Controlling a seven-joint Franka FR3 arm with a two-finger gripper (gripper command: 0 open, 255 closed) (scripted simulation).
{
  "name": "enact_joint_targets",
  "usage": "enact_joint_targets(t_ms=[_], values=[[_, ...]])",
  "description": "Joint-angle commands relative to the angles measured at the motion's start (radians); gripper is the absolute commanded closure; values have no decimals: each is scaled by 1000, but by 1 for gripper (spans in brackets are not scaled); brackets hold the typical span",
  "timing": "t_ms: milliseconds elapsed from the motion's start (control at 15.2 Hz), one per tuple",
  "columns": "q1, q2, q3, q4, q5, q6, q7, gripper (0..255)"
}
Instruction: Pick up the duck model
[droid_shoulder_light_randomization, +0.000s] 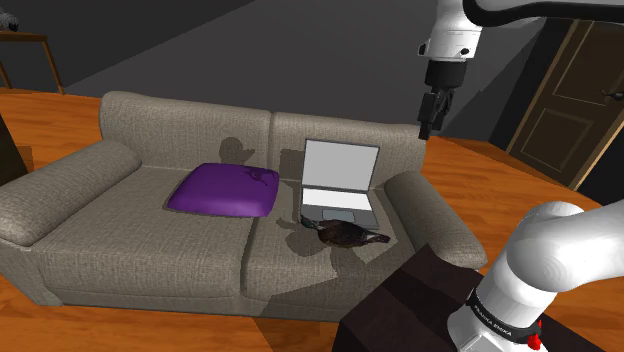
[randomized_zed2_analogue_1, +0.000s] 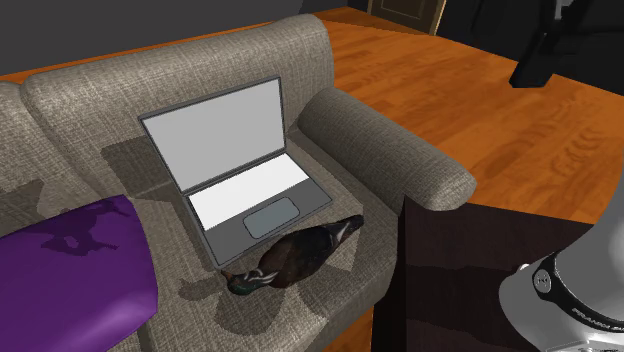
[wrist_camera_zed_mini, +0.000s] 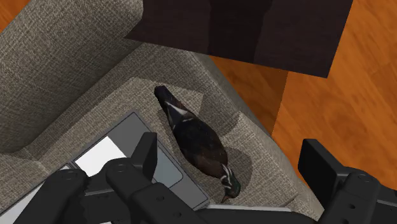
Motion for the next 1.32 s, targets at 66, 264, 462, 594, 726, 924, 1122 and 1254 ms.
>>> enact_joint_targets(t_ms=[66,264,462,594,726,924,1122,1254], values=[[4,-13,-14,-41,-6,35,-24,0],[13,-41,-56,-157,-24,143,-95,0],[19,-53,-101,-262,-44,255,-165,0],[22,-50,-133,-324,-59,333,-213,0],[24,-38,-166,-381,-75,415,-261,0],[26,1,-219,-454,-98,545,-334,0],[30,67,-276,-511,-118,685,-411,0],[36,127,-315,-539,-128,783,-464,0]])
